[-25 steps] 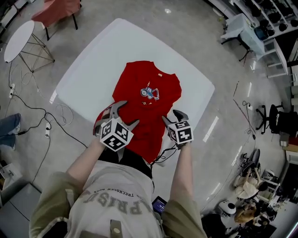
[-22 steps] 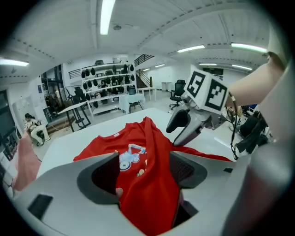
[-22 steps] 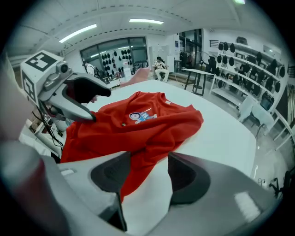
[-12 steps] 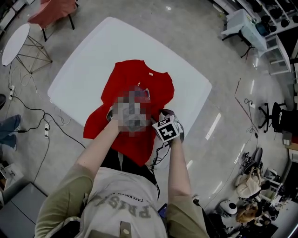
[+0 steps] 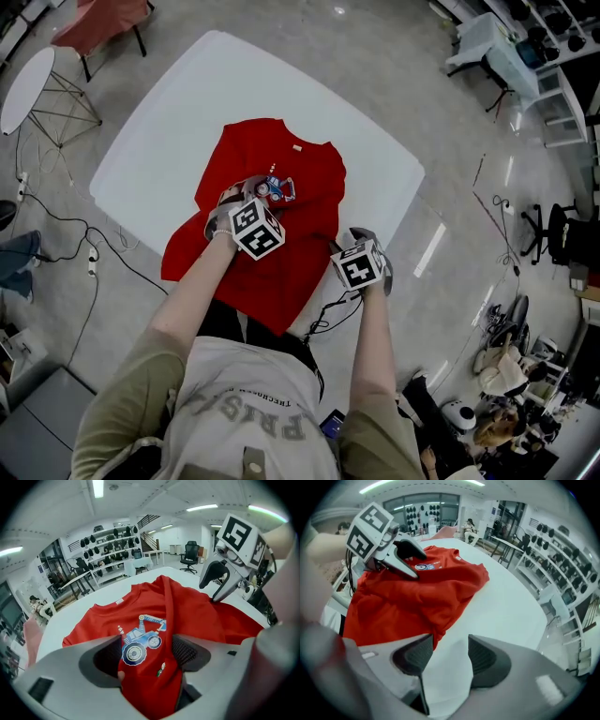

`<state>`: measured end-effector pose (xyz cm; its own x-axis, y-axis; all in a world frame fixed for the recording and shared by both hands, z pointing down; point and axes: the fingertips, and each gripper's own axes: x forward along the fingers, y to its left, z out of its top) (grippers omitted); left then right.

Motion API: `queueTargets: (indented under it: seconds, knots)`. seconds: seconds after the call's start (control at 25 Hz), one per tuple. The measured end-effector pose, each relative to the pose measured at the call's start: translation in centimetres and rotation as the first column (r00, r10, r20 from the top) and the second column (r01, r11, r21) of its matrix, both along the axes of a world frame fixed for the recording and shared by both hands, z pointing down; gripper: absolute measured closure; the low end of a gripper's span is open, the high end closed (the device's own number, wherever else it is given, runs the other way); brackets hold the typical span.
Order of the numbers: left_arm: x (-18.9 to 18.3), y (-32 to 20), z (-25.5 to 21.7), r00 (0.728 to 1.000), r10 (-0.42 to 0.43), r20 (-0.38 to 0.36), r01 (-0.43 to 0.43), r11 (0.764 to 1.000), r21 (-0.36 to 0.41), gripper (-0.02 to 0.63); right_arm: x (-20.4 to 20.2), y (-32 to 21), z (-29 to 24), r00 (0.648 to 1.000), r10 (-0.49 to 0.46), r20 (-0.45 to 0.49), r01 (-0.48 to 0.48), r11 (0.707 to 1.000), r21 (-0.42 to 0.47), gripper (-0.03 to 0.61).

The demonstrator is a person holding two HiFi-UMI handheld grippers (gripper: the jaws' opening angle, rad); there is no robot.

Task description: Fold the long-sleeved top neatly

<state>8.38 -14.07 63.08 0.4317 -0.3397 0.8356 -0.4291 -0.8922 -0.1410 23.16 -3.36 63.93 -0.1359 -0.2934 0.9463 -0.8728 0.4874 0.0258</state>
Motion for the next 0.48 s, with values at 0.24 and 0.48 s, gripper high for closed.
queueTargets:
  seconds: [0.24,0.48]
  knots:
    - [-0.2,1.0,-3.1,0.996,-0.006,-0.084,0.005,1.0,-0.008,0.275,1.4,-1.0,-2.9,0.996,-0.042,0.075,0.039,0.998,0.042,0.342]
    - [0.7,7.9,-5.1,0.98,0.101,-0.171,-0.122,0.986,-0.116,0.275,-4.8,-6.1,-6.3,0.929,-0.314,0.195,0.284,0.944,0.166,0.341]
